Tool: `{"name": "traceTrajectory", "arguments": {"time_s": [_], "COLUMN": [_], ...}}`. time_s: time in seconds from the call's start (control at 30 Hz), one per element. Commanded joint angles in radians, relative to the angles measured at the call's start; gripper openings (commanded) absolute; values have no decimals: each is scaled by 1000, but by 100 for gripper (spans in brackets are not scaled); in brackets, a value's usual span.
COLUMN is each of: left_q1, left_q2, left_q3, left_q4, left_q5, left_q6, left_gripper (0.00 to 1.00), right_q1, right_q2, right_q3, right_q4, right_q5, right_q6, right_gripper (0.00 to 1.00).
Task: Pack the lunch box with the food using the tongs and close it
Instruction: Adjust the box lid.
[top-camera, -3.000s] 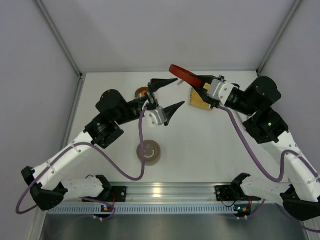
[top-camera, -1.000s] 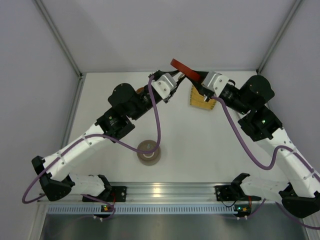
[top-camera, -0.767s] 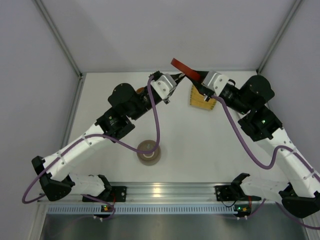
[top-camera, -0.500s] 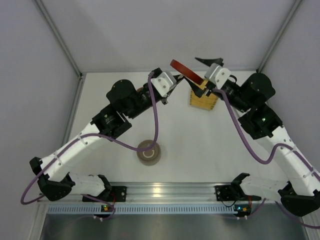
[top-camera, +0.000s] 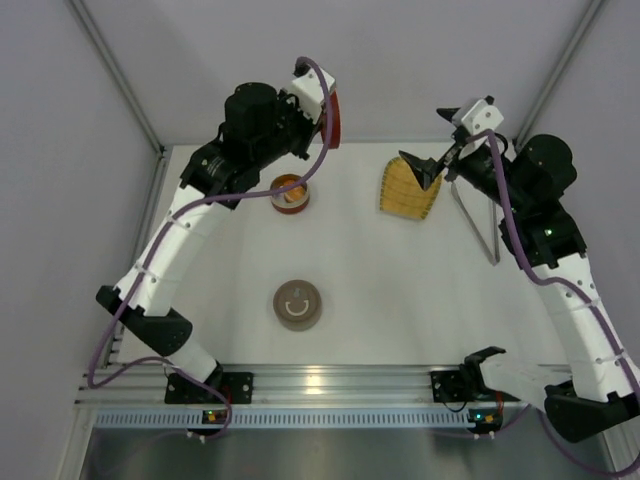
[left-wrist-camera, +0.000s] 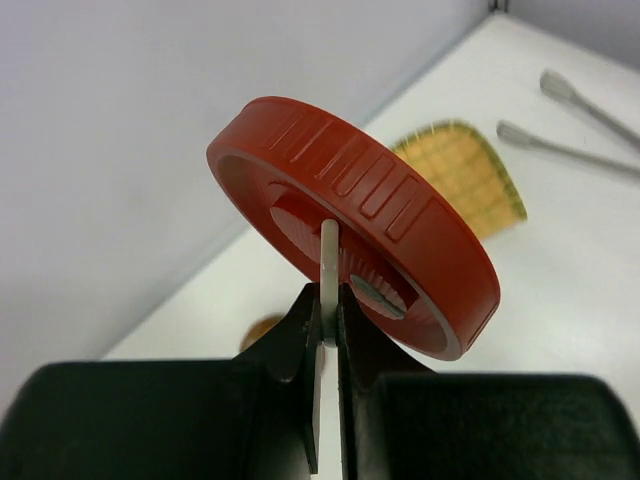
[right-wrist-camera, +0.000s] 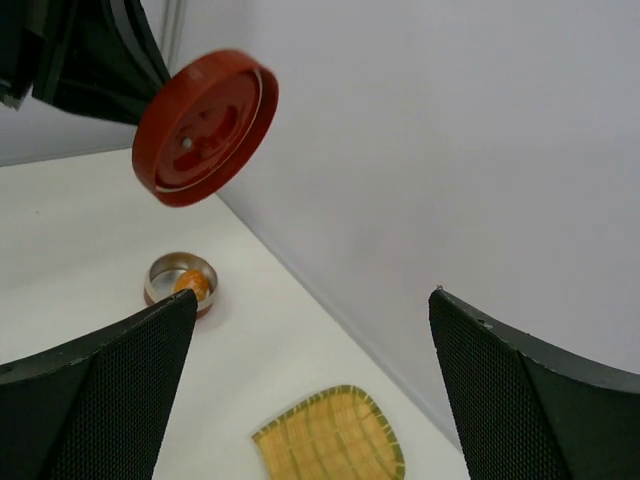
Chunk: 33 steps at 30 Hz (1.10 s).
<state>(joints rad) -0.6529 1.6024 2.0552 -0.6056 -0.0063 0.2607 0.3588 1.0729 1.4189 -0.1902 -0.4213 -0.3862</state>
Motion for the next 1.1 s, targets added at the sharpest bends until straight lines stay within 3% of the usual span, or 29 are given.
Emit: {"name": "traceTrajectory", "arguments": {"time_s": [0.0,0.23,0.53,0.73,0.93,1.07], "left_q1": [22,24,-7,-72,-94,-94], "left_q2": [33,123,160,200,235,237], "left_q3": [7,-16,-122,-92,-60,-56], "left_q4": [-181,-276,-223,-235,-244,-238], "left_q5": [152,296,215,105,66,89], "left_q6": [-51,-110,-175,-182,-209,-218], "left_gripper": [0,0,0,0,0,0], "right_q1": [-69,-179,-169,-115,-58,-47], "right_q2": [25,140,156,196,231,248], "right_q3": [5,-32,-218,-247,-238,-244], "right_q4": [-63,-153,90,155,129,92], "right_q5": [-166,-402,-430,-389,-309,-277], "right_q6": [133,449,748,797,770,751], "right_gripper": [97,89,94,97,88,76]}}
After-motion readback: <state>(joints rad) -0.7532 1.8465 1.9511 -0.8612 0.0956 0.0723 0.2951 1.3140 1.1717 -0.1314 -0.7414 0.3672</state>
